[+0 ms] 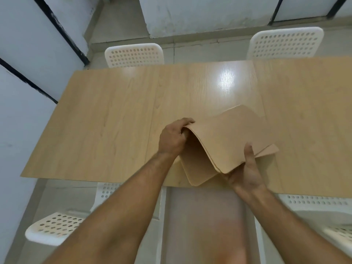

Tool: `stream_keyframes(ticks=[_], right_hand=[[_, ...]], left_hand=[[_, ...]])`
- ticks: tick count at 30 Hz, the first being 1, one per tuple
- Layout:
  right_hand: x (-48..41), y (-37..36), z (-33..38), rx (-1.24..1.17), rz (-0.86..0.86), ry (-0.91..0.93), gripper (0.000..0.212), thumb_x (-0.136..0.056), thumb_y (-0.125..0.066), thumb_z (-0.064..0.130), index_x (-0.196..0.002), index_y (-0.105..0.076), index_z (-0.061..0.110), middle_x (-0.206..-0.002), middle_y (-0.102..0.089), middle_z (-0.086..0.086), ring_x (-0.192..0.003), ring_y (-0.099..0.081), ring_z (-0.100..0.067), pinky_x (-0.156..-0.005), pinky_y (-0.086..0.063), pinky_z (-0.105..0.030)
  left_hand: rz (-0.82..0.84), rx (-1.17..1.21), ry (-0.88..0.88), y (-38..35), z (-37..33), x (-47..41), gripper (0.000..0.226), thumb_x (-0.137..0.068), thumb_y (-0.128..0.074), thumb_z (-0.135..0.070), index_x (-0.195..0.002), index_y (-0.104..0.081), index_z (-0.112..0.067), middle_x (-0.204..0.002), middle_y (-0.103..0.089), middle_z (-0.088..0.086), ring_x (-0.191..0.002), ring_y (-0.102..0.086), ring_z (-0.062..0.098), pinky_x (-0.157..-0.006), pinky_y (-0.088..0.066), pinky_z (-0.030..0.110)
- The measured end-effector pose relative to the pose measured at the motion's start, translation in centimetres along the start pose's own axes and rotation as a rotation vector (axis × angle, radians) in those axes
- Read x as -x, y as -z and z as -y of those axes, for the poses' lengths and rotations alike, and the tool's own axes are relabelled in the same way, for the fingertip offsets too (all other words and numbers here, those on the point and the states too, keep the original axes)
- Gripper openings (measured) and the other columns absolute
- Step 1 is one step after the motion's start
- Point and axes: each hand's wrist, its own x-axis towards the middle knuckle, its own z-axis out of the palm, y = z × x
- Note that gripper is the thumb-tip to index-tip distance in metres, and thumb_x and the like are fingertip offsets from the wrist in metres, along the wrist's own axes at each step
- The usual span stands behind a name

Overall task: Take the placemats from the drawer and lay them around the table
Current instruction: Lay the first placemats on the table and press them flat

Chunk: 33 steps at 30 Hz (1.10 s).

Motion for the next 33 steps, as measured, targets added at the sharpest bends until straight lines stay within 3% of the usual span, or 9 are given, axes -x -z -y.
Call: stream_keyframes(ticks=[3, 5, 8, 10, 12, 19, 25, 28, 33], right_hand=[[-0.1, 0.9, -0.8, 0.099, 0.055, 0.025, 0.100, -0.062, -0.077, 0.073, -0.144, -0.049, 0.024, -0.139, -0.061, -0.006, -0.124, -0.061, -0.027, -0.088, -0.057, -0.046], [0.0, 1.6, -1.6, 0.175, 0.109, 0.037, 0.104, -0.057, -0.084, 0.068, -0.143, -0.048, 0.024, -0.138, -0.062, -0.006, -0.124, -0.060, -0.028, -0.092, -0.055, -0.052], [0.1, 2.3, -2.8, 0.184, -0.003, 0.074, 0.073, -0.066, -0.090, 0.040, -0.128, -0.059, 0.017, -0.120, -0.071, -0.010, -0.106, -0.070, -0.026, -0.073, -0.060, -0.043], [-0.2, 2.7, -3.4, 0.161, -0.127, 0.097, 0.034, -0.087, -0.072, 0.013, -0.119, -0.063, 0.015, -0.109, -0.075, -0.008, -0.092, -0.073, -0.020, -0.064, -0.061, -0.034], [-0.8, 2.8, -3.8, 0.151, -0.215, 0.079, 0.024, -0.094, -0.060, 0.003, -0.114, -0.065, 0.017, -0.107, -0.074, -0.005, -0.090, -0.071, -0.019, -0.066, -0.062, -0.032], [-2.1, 0.9, -4.7, 0.059, -0.325, 0.075, 0.020, -0.096, -0.058, 0.002, -0.104, -0.066, 0.018, -0.104, -0.072, -0.004, -0.090, -0.067, -0.021, -0.068, -0.060, -0.038], [-2.9, -1.3, -4.9, -0.002, -0.361, 0.101, 0.015, -0.100, -0.056, 0.010, -0.109, -0.067, 0.015, -0.106, -0.072, -0.002, -0.090, -0.069, -0.016, -0.067, -0.062, -0.032], [-2.3, -1.0, -4.7, 0.115, -0.284, -0.068, 0.014, -0.103, -0.052, 0.020, -0.110, -0.064, 0.016, -0.105, -0.073, -0.006, -0.094, -0.070, -0.022, -0.069, -0.060, -0.041], [-1.3, 0.0, -4.0, 0.358, -0.278, -0.382, 0.026, -0.101, -0.055, 0.031, -0.107, -0.061, 0.008, -0.098, -0.074, -0.018, -0.074, -0.075, -0.030, -0.050, -0.058, -0.029]], left_hand=[[-0.078, 0.066, 0.170, -0.1, 0.4, -1.3, 0.022, -0.095, -0.051, -0.016, -0.100, -0.071, -0.023, -0.091, -0.073, -0.013, -0.088, -0.067, 0.010, -0.072, -0.050, 0.017], [-0.101, 0.081, 0.368, 0.0, 0.6, -2.1, 0.021, -0.102, -0.050, -0.026, -0.097, -0.068, -0.018, -0.092, -0.070, -0.008, -0.088, -0.065, 0.016, -0.063, -0.042, 0.012], [-0.097, 0.121, 0.610, -0.4, 1.7, -3.1, 0.038, -0.104, -0.049, -0.037, -0.119, -0.064, -0.005, -0.115, -0.067, 0.009, -0.103, -0.063, 0.026, -0.076, -0.040, 0.023], [-0.077, 0.101, 0.658, -0.6, 2.3, -3.5, 0.041, -0.104, -0.048, -0.035, -0.126, -0.060, -0.003, -0.122, -0.065, 0.011, -0.105, -0.061, 0.028, -0.079, -0.040, 0.025], [-0.041, 0.124, 0.687, -0.9, 2.9, -3.8, 0.036, -0.104, -0.049, -0.031, -0.125, -0.063, -0.004, -0.125, -0.066, 0.011, -0.101, -0.061, 0.026, -0.079, -0.040, 0.024], [0.027, 0.258, 0.781, -2.5, 3.8, -2.4, 0.043, -0.095, -0.058, -0.018, -0.137, -0.048, -0.015, -0.129, -0.063, 0.002, -0.112, -0.061, 0.022, -0.100, -0.049, 0.034], [0.111, 0.153, 0.812, -2.6, 3.2, -0.3, 0.053, -0.095, -0.055, -0.024, -0.144, -0.038, -0.014, -0.130, -0.059, 0.008, -0.099, -0.055, 0.021, -0.085, -0.046, 0.028], [0.128, 0.105, 0.837, -2.4, 2.8, 0.2, 0.056, -0.092, -0.057, -0.024, -0.144, -0.038, -0.012, -0.128, -0.059, 0.009, -0.095, -0.055, 0.022, -0.079, -0.046, 0.028], [0.108, 0.019, 0.849, -2.8, 1.5, 2.3, 0.063, -0.091, -0.059, -0.019, -0.147, -0.031, -0.014, -0.123, -0.059, 0.009, -0.093, -0.057, 0.023, -0.073, -0.046, 0.030]])
